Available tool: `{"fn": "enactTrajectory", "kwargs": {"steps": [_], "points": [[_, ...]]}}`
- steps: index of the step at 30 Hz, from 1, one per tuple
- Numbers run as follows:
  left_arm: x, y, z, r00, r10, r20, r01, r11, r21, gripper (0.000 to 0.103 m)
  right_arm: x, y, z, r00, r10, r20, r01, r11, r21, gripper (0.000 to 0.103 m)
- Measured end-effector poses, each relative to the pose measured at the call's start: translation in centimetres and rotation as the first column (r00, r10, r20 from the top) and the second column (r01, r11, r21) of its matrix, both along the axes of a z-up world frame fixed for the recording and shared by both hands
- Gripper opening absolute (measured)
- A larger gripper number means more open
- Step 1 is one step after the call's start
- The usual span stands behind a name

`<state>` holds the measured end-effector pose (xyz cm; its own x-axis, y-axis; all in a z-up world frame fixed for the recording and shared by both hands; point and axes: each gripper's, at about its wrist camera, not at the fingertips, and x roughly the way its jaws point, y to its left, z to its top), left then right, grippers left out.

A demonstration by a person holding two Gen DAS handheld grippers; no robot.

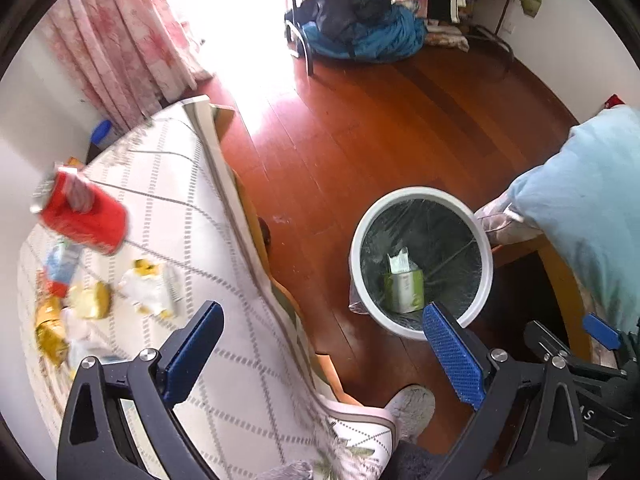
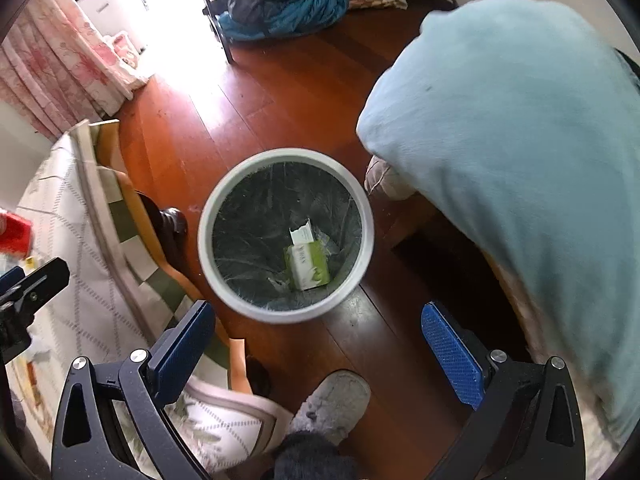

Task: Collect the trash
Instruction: 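Carry both boxes over the wastebasket and open both tools to drop them, then grasp the slim white box with the right tool while the left tool grasps the yellow cigarette pack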

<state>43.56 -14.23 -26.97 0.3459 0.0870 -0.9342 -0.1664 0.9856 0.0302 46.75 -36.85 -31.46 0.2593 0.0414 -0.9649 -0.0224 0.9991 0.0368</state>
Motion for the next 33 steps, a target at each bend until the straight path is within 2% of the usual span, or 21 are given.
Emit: {"fn": "enactTrajectory", "kwargs": {"steps": [8, 15, 19, 21, 24, 25, 28, 30, 32, 33], "points": [[-3.8, 0.0, 6.8, 0.994, 0.021, 0.104, -0.02, 1.0, -0.008, 0.102, -4.4, -0.1, 8.3, 0.994, 0.012, 0.108, -0.015, 1.0, 0.026, 0.103], [-7.3, 0.8, 11.2, 0.983, 0.052, 0.174, -0.049, 0.999, -0.023, 0.102, -7.4, 0.4, 14.6, 0.982, 0.007, 0.188, -0.021, 0.997, 0.074, 0.103], [-9.2, 3.2, 12.8, 0.972, 0.123, 0.199, -0.118, 0.992, -0.04, 0.102, -8.5, 1.8, 17.2, 0.976, 0.023, 0.214, -0.05, 0.991, 0.123, 0.103], [-10.6, 6.1, 12.9, 0.961, 0.195, 0.195, -0.188, 0.981, -0.053, 0.102, -8.9, 3.6, 18.0, 0.974, 0.065, 0.218, -0.098, 0.985, 0.142, 0.103], [-13.1, 10.4, 11.5, 0.939, 0.298, 0.173, -0.298, 0.954, -0.029, 0.102, -9.1, 7.9, 18.0, 0.965, 0.169, 0.199, -0.203, 0.965, 0.167, 0.103], [-14.2, 12.5, 10.3, 0.927, 0.344, 0.148, -0.348, 0.938, 0.0, 0.102, -9.2, 9.5, 17.8, 0.96, 0.207, 0.19, -0.24, 0.956, 0.169, 0.103], [-16.9, 17.3, 6.3, 0.893, 0.445, 0.071, -0.448, 0.893, 0.038, 0.102, -9.4, 16.2, 15.6, 0.915, 0.377, 0.145, -0.398, 0.903, 0.159, 0.103], [-19.0, 21.1, 2.0, 0.855, 0.518, -0.008, -0.516, 0.852, 0.088, 0.102, -9.6, 22.0, 12.6, 0.857, 0.508, 0.092, -0.516, 0.845, 0.142, 0.103], [-20.4, 23.3, -0.9, 0.831, 0.553, -0.062, -0.544, 0.83, 0.125, 0.102, -10.2, 26.7, 10.0, 0.8, 0.598, 0.044, -0.598, 0.793, 0.115, 0.098], [-21.2, 24.7, -2.8, 0.815, 0.571, -0.097, -0.558, 0.819, 0.137, 0.102, -10.4, 29.8, 8.2, 0.759, 0.651, 0.014, -0.65, 0.754, 0.095, 0.096]]}}
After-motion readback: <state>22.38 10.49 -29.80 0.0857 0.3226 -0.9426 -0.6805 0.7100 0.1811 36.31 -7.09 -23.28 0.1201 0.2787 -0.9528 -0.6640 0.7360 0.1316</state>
